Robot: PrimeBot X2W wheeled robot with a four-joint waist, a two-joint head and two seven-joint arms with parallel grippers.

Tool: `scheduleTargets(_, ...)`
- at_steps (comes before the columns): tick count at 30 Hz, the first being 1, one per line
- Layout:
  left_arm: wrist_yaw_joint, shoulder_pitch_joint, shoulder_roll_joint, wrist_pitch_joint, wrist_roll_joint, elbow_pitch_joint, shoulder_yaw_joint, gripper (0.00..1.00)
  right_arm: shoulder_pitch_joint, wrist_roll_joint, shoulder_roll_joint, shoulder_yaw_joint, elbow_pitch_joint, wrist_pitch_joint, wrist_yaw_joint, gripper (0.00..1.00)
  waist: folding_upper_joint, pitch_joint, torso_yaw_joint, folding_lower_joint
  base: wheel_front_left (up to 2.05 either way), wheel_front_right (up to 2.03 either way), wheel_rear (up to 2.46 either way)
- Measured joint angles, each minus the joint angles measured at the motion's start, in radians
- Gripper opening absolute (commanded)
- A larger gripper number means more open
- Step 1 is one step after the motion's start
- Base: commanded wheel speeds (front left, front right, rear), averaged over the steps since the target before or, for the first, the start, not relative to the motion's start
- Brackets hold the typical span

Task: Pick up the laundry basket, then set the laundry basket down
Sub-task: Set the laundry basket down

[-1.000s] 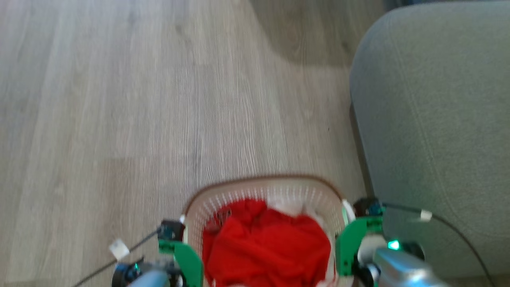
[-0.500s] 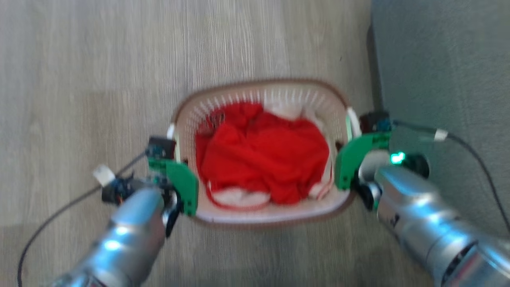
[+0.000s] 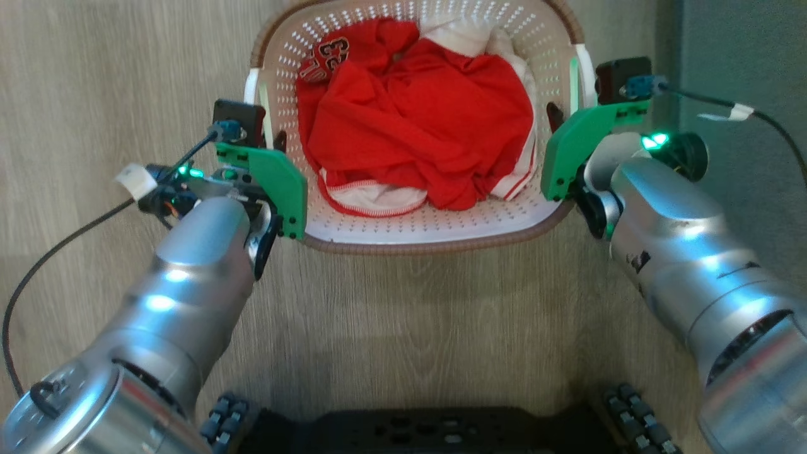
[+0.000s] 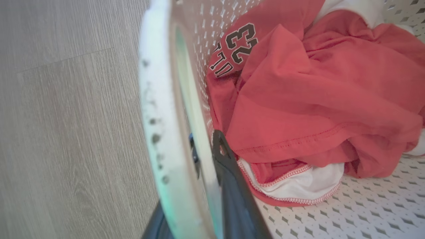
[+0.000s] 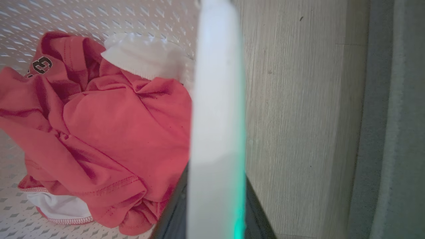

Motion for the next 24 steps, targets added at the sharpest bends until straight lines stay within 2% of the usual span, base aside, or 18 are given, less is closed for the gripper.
scheduleTargets(10, 0.004, -0.051, -0.004, -0.017, 0.017, 0.000, -0.006, 0.00, -0.032, -0.119, -0.008, -0.118, -0.001, 0.000, 0.000, 0.00, 0.0001, 0.127, 0.011, -0.0002, 0.00, 0.00, 0.00)
scheduleTargets(24, 0.008, -0.084, -0.009, -0.023, 0.017, 0.000, -0.027, 0.00, -0.032, -0.288, -0.007, -0.280, -0.006, 0.002, 0.000, 0.00, 0.0001, 0.180, 0.014, -0.0003, 0.00, 0.00, 0.00)
